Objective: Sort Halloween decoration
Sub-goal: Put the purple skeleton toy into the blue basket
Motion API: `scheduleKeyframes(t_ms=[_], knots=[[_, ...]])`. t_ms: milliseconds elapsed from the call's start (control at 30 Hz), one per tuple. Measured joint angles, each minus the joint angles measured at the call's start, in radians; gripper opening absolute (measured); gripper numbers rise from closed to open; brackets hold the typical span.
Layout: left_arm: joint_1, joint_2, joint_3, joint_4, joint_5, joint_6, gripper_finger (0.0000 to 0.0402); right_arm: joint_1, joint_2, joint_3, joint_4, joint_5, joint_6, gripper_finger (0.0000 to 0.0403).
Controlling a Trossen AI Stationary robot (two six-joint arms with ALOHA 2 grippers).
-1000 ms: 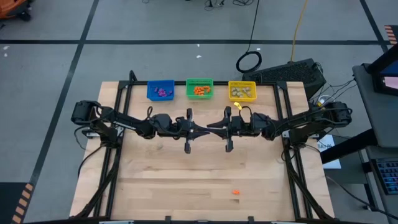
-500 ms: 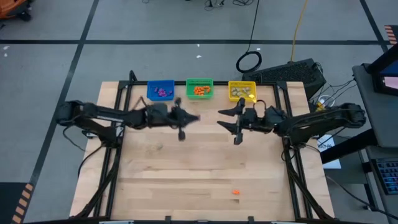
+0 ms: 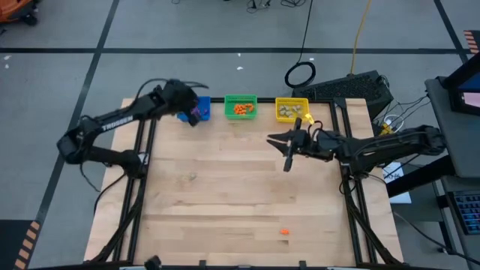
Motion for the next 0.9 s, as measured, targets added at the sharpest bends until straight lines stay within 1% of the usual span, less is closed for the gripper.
scheduleKeyframes(t_ms=[133,233,400,467,567,667,900], knots=[[0.110,0.119,0.062,-0.072,0.112,0.028,0.0001,0.000,0.018,0.000,-0.003,0.000,-0.012,0.0021],[0.153,0.213,0.089,-0.074,0.133,0.041,0.0001,0.000,0.028,0.000,-0.002,0.000,-0.021,0.0004],[0.200,0.364,0.150,-0.078,0.134,0.070,0.0001,0.000,0.039,0.000,-0.004,-0.001,-0.022,0.0006],[0.213,0.409,0.171,-0.087,0.151,0.072,0.0001,0.000,0.041,0.000,-0.013,-0.002,-0.018,0.0008],[0.226,0.449,0.191,-0.094,0.187,0.086,0.0002,0.000,0.041,0.000,-0.020,-0.002,-0.016,0.0008],[0.229,0.459,0.193,-0.095,0.193,0.090,0.0012,0.000,0.041,0.000,-0.030,-0.002,-0.015,0.0008],[0.230,0.458,0.194,-0.101,0.192,0.094,0.0065,0.000,0.041,0.000,-0.034,-0.002,-0.014,0.0008]])
